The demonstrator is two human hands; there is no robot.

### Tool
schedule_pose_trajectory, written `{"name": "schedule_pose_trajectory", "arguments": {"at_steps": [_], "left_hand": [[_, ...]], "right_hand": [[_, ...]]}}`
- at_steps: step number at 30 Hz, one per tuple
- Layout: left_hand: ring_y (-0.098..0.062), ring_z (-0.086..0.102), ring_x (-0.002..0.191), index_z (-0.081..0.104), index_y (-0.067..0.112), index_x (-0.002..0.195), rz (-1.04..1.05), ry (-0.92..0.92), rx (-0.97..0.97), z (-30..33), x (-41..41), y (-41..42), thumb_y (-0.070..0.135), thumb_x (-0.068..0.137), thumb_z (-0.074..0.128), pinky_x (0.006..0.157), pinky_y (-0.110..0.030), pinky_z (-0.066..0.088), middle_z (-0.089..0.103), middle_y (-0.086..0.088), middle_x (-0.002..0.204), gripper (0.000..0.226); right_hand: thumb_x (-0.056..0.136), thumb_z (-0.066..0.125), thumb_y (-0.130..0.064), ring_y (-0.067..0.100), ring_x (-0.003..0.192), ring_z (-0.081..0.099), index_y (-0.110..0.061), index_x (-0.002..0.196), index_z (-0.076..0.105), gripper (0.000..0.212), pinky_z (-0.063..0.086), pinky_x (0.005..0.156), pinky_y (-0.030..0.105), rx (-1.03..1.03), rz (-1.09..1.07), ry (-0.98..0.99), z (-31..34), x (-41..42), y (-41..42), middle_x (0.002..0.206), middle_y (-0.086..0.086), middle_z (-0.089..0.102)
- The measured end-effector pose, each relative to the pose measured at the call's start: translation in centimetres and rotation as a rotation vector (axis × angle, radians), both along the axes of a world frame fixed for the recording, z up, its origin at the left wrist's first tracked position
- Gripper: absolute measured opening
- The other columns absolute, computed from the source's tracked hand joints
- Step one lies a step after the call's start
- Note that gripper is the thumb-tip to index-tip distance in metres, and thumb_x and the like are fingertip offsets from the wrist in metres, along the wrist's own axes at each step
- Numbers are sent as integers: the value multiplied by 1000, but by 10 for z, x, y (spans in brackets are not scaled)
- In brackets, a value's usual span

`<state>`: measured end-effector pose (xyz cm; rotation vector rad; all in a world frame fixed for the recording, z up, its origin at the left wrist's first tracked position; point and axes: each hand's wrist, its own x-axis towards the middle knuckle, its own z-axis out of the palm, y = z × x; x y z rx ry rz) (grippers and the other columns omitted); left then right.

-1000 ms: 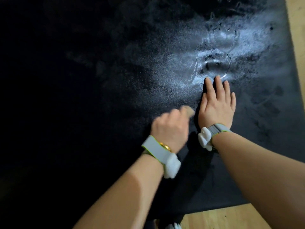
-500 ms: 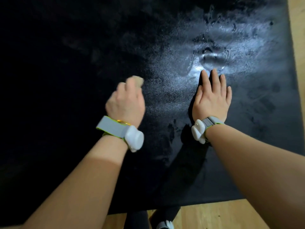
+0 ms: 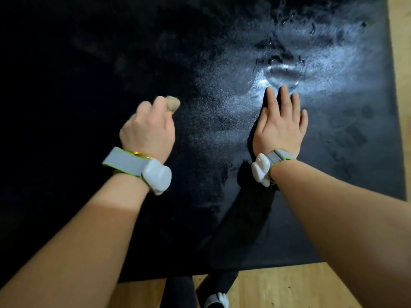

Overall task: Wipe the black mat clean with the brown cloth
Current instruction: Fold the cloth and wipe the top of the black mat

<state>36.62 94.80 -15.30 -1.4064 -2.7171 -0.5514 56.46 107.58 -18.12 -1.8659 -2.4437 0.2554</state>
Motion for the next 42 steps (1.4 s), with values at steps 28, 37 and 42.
{"name": "schedule_pose_trajectory", "arguments": {"at_steps": [28, 37, 42], "left_hand": [[-27, 45, 43, 36, 22, 86, -186, 255, 74, -22, 45, 5, 14, 82, 65, 38, -22, 26, 46, -8, 64, 30], [-26, 54, 47, 65, 22, 92, -308, 137, -26, -11, 132, 4, 21, 82, 58, 38, -25, 32, 53, -4, 66, 13], [-26, 51, 49, 53, 21, 87, -470, 66, 60, -17, 177, -6, 16, 79, 57, 39, -27, 32, 51, -4, 66, 10]], "right_hand": [[99, 33, -29, 26, 146, 15, -27, 148, 32, 49, 10, 116, 45, -64, 44, 43, 12, 76, -38, 158, 2, 21], [102, 29, -29, 20, 147, 9, -32, 150, 22, 49, 4, 118, 42, -29, 33, -15, 3, 77, -45, 160, -5, 14], [101, 28, -31, 20, 147, 11, -33, 149, 25, 49, 6, 118, 43, -27, 39, -11, 1, 77, -45, 159, -5, 17]]}}
